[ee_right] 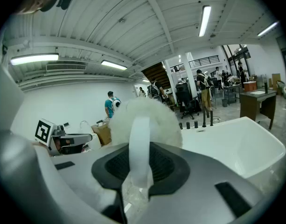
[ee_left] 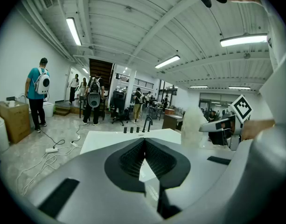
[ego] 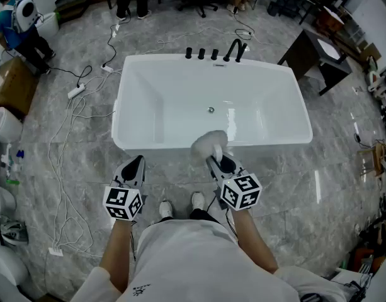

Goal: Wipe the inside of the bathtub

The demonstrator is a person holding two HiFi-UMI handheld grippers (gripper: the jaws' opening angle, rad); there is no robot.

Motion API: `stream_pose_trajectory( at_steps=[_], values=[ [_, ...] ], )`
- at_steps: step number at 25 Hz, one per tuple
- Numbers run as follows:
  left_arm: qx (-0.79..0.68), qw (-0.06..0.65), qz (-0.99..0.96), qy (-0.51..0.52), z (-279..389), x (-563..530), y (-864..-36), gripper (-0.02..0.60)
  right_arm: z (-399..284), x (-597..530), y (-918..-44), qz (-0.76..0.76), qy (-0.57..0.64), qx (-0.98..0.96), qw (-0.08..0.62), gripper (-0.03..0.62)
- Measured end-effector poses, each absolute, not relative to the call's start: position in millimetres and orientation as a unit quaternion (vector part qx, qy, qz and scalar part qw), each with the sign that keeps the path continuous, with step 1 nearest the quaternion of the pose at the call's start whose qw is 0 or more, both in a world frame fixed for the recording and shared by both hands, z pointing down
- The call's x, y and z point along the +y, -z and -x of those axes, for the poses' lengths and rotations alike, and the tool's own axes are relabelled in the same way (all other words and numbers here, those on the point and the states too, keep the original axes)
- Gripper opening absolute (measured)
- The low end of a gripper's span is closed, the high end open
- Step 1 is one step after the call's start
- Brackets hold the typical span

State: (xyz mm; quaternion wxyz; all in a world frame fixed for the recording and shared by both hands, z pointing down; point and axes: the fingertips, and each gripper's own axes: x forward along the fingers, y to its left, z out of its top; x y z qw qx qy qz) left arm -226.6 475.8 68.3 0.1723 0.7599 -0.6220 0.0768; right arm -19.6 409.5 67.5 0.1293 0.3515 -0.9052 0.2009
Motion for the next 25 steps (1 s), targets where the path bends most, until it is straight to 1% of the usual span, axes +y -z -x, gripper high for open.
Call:
stream_pose_trajectory(
  at_steps=[11,25],
  values=[
    [-0.621,0.172,-0.761,-0.067,223.0,472.4,-65.0,0.012,19.7,405.3,-67.2,-0.351,-0.198,-0.906,0.128,0.097],
    [-0.61,0.161,-0.773,-0.061,236.6,465.5,-57.2,0.012,48.2,404.8,-61.4,-0.344,-0.196,-0.91,0.122,0.097]
  ],
)
